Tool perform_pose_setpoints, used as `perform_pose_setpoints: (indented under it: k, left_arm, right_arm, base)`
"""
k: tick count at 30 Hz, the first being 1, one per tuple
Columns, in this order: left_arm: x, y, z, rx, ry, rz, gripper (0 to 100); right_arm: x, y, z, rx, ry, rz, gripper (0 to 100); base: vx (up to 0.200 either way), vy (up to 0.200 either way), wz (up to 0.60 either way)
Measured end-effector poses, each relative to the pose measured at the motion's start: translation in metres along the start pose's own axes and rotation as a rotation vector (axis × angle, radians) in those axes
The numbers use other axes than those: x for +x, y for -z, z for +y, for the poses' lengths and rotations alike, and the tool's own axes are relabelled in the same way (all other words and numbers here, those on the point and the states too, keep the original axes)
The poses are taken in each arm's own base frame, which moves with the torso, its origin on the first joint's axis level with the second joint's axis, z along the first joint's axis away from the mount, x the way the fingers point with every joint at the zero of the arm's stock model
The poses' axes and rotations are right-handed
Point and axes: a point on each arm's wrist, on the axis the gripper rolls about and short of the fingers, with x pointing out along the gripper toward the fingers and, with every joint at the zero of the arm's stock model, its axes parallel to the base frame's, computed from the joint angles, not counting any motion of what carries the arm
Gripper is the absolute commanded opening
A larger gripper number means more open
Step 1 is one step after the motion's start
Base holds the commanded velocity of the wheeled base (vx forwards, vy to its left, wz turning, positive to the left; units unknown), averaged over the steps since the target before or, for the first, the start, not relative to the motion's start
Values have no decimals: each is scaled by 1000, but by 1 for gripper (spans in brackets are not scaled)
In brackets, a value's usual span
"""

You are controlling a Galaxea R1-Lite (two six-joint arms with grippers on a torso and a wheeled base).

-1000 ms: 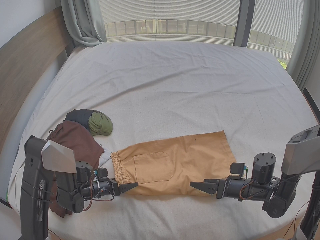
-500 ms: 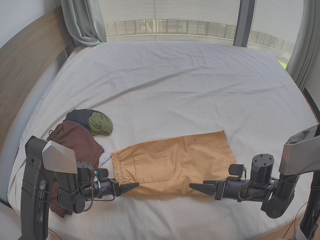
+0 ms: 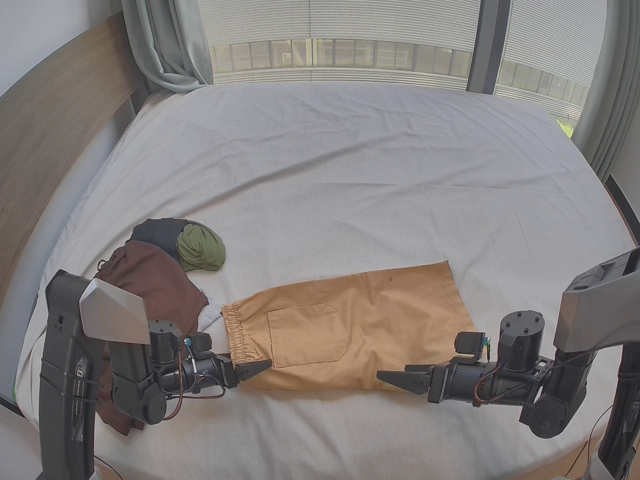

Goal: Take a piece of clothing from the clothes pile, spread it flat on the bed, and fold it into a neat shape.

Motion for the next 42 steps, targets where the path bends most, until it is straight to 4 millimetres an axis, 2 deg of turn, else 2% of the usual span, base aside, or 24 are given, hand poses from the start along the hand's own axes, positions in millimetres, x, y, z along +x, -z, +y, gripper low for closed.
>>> perform_pose_setpoints:
  k: [13,22,27,42]
  left_arm:
    - [0,-5,-1,-13,7,-15,0]
    - [-25,-21,-16,-21,6,-37,0]
    - [-38,-22,-21,-35,18,-30,0]
    - [-67,-33,-19,-66,10,-65,0]
  right_arm:
    - [2,2,-3,-19,9,8,100]
    - [7,-5,-13,-13,28,-23,100]
    - [9,-6,-24,-1,50,-31,100]
    - [11,-4,-28,-12,61,-24,100]
  base:
    - [0,0,0]
    - [0,0,0]
    - [0,0,0]
    - [0,0,0]
